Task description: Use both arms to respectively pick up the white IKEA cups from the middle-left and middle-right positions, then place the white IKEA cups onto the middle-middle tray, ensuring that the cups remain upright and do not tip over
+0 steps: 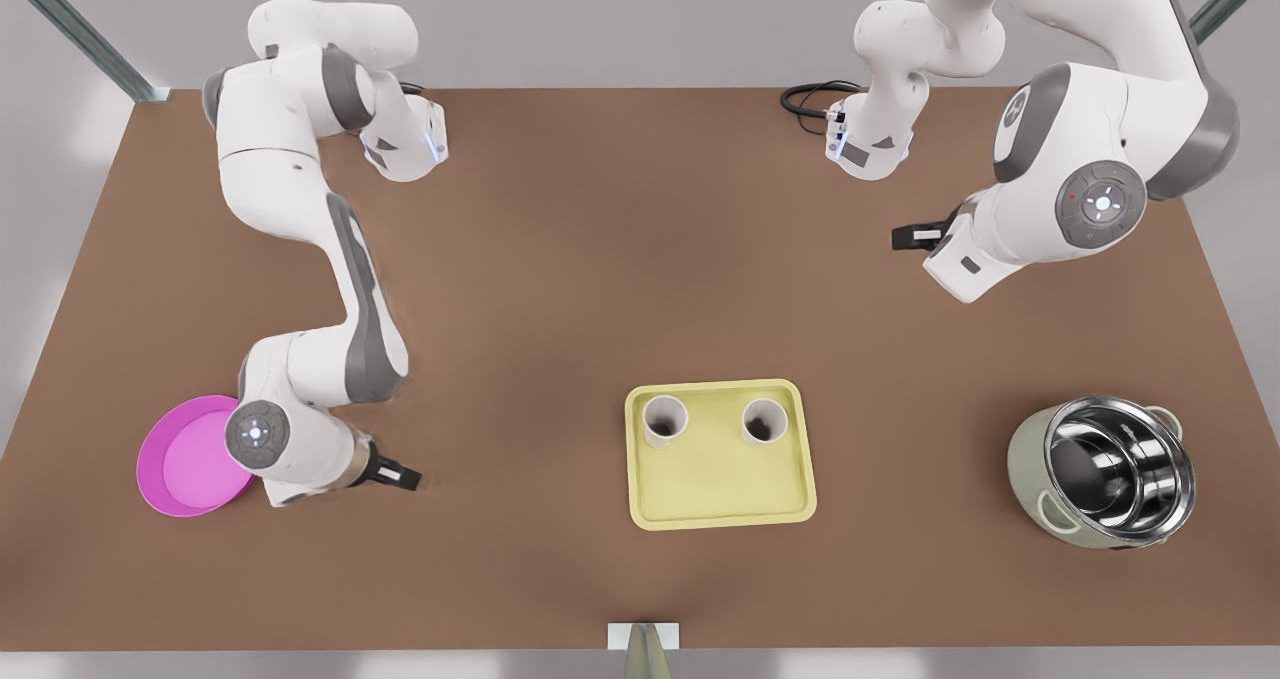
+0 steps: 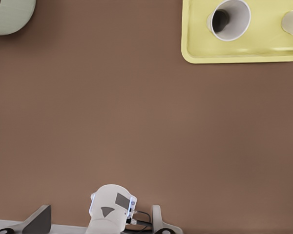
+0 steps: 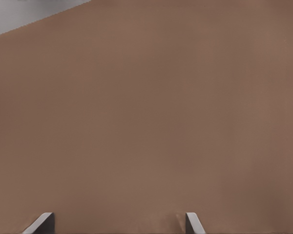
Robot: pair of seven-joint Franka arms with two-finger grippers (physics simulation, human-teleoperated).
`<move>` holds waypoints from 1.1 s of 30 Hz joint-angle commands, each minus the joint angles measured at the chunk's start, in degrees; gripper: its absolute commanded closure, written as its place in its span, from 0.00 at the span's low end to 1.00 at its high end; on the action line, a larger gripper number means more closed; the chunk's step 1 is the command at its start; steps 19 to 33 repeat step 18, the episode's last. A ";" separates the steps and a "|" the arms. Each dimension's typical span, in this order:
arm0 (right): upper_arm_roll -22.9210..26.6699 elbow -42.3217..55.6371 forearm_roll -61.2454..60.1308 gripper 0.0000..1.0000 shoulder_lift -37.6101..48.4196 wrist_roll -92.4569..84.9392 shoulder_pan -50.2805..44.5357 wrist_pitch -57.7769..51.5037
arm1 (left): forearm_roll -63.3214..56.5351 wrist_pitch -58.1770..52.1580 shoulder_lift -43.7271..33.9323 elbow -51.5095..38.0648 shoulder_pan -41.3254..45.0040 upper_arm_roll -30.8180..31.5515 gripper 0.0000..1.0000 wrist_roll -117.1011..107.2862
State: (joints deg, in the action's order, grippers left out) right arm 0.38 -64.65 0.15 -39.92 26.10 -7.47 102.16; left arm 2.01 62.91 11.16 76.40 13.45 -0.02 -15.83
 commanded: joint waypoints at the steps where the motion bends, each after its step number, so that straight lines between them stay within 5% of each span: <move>1: 1.29 -6.09 6.97 0.00 11.50 -38.76 1.58 -14.44 | -0.07 -0.25 0.00 -0.02 0.08 0.02 0.00 0.01; 6: 2.87 -19.10 7.06 0.00 32.96 -39.28 3.43 -14.88 | -0.07 -0.25 0.09 -0.02 0.17 0.02 0.00 0.01; 33: 2.69 -19.73 6.44 0.00 36.05 -39.19 4.66 -16.46 | 0.01 -1.48 0.09 -0.02 0.17 0.02 0.00 -0.08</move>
